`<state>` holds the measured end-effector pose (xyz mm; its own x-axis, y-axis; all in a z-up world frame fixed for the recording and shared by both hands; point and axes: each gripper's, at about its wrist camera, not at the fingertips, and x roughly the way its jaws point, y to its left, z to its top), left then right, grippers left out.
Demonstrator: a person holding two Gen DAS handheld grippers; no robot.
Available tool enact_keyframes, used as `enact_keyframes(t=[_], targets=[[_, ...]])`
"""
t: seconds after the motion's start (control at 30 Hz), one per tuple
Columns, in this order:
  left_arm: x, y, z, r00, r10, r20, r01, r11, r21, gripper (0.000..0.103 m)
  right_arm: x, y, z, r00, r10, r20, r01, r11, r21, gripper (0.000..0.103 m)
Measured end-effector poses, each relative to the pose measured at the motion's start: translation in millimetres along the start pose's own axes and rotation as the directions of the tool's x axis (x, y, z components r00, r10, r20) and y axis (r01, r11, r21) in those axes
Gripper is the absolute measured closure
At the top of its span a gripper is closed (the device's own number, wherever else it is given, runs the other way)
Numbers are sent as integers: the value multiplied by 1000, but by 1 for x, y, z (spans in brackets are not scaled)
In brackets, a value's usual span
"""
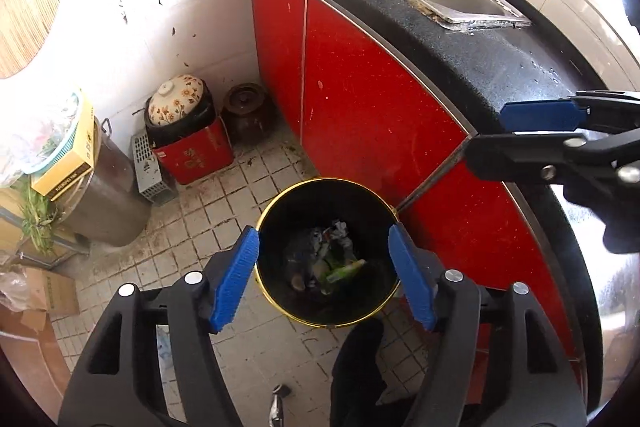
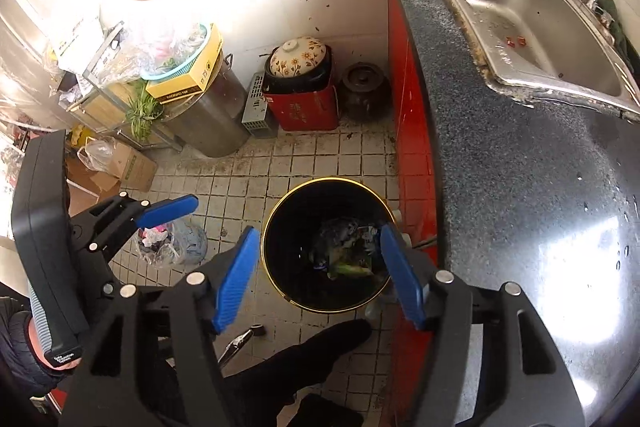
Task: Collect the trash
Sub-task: 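Carry the tube and toy car to the bin and open both tools over it, then bring both open tools back over the counter toward the remaining items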
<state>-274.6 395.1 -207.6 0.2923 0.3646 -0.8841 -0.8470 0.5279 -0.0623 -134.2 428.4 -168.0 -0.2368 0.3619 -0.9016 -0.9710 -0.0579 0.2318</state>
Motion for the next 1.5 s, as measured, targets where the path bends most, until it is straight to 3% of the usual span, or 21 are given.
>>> enact_keyframes(t=[0.2, 0.3, 0.37, 0.43, 0.5, 0.57, 0.7, 0.83, 0.97, 1.1, 1.2, 1.33, 1.43, 1.5], targets=[[-19, -10, 1, 1000, 3, 20, -4, 999, 37, 32, -36, -6, -13, 998, -21, 55, 19, 999, 36, 29], [-37, -27, 6, 998, 0, 59, -6, 996, 87, 18, -70, -18, -26, 993, -57, 103, 48, 995, 88, 17], [-49, -47, 11, 996, -21, 83, 10, 991, 132, 11, -102, -33, -42, 983, -109, 146, 88, 986, 143, 15], [-60, -74, 17, 993, -55, 100, 35, 981, 190, 11, -128, -50, -58, 973, -158, 170, 124, 973, 196, 13], [-67, -102, 21, 989, -107, 104, 77, 964, 256, 11, -160, -70, -83, 955, -230, 190, 173, 946, 275, 12], [-75, -143, 25, 978, -180, 103, 134, 929, 344, 11, -194, -92, -115, 926, -321, 199, 234, 901, 365, 12], [-90, -225, 27, 944, -322, 70, 240, 818, 523, 11, -252, -127, -181, 854, -486, 187, 331, 784, 526, 12], [-110, -313, 13, 890, -456, 4, 326, 642, 694, 11, -300, -152, -260, 782, -610, 130, 375, 627, 683, 12], [-133, -388, -11, 825, -557, -93, 404, 467, 787, 11, -339, -159, -341, 715, -697, 52, 384, 454, 804, 12], [-157, -447, -46, 767, -612, -194, 461, 316, 829, 11, -364, -153, -412, 671, -741, -20, 363, 305, 880, 12], [-171, -477, -74, 741, -624, -249, 473, 222, 853, 11, -378, -145, -459, 647, -759, -68, 346, 213, 914, 12], [-181, -507, -106, 724, -622, -297, 469, 129, 873, 11, -386, -135, -508, 634, -764, -116, 325, 127, 937, 12], [-184, -514, -117, 719, -618, -318, 466, 90, 880, 11, -387, -135, -520, 635, -761, -133, 319, 102, 942, 12], [-184, -518, -121, 720, -612, -328, 469, 80, 880, 11, -389, -135, -530, 637, -759, -138, 317, 94, 944, 12]])
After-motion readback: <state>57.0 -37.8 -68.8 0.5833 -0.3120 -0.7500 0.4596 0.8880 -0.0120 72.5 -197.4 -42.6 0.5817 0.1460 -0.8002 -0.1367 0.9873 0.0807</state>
